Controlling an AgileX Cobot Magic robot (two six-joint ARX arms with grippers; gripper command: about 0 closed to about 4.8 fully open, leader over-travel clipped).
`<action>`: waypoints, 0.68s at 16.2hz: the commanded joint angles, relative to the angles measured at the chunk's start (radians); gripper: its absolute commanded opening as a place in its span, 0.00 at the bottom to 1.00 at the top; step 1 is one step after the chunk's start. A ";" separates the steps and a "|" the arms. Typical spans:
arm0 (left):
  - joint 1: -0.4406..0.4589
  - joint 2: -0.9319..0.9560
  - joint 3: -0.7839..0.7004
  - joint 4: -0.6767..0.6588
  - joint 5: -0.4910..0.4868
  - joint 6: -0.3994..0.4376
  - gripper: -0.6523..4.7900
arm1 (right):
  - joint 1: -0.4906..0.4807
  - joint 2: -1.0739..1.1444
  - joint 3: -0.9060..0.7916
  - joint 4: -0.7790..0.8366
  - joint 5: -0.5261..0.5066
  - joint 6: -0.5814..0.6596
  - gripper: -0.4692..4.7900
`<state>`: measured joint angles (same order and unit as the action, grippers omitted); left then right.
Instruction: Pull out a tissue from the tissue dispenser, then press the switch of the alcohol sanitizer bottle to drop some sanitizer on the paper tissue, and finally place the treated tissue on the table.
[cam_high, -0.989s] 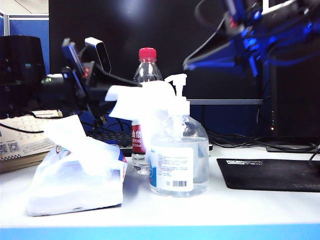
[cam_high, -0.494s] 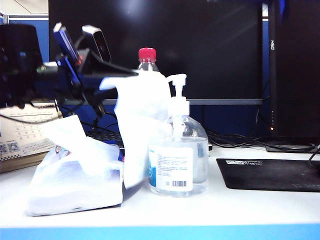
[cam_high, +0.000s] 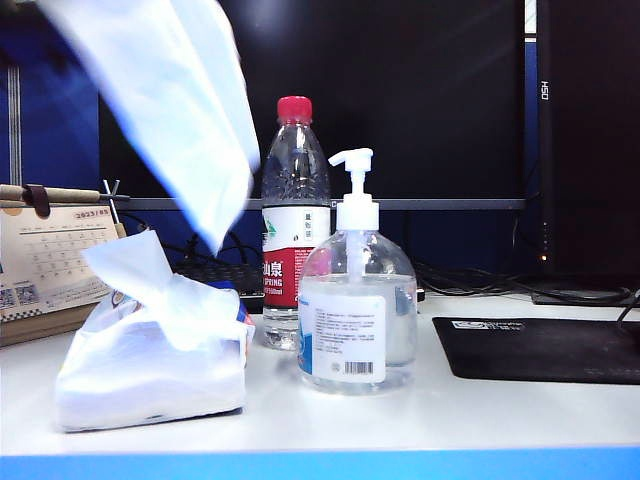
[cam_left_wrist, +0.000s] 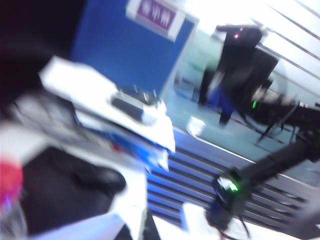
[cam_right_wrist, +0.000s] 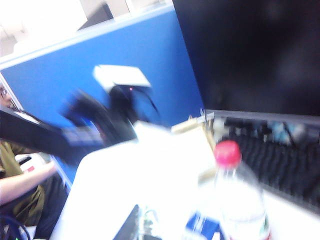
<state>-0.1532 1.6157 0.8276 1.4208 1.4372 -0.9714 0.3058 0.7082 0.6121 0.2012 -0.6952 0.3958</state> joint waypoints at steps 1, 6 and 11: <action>0.040 -0.086 -0.002 0.029 0.009 -0.019 0.11 | 0.000 -0.013 0.003 -0.069 0.025 -0.037 0.08; 0.375 -0.185 -0.323 0.031 -0.043 0.059 0.11 | -0.003 -0.027 0.003 -0.212 0.081 -0.098 0.08; 0.613 -0.435 -0.462 0.028 -0.122 0.058 0.11 | -0.071 -0.130 0.002 -0.297 0.244 -0.136 0.08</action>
<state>0.4534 1.2041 0.4023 1.4227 1.3499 -0.9138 0.2428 0.5949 0.6117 -0.0784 -0.4904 0.2661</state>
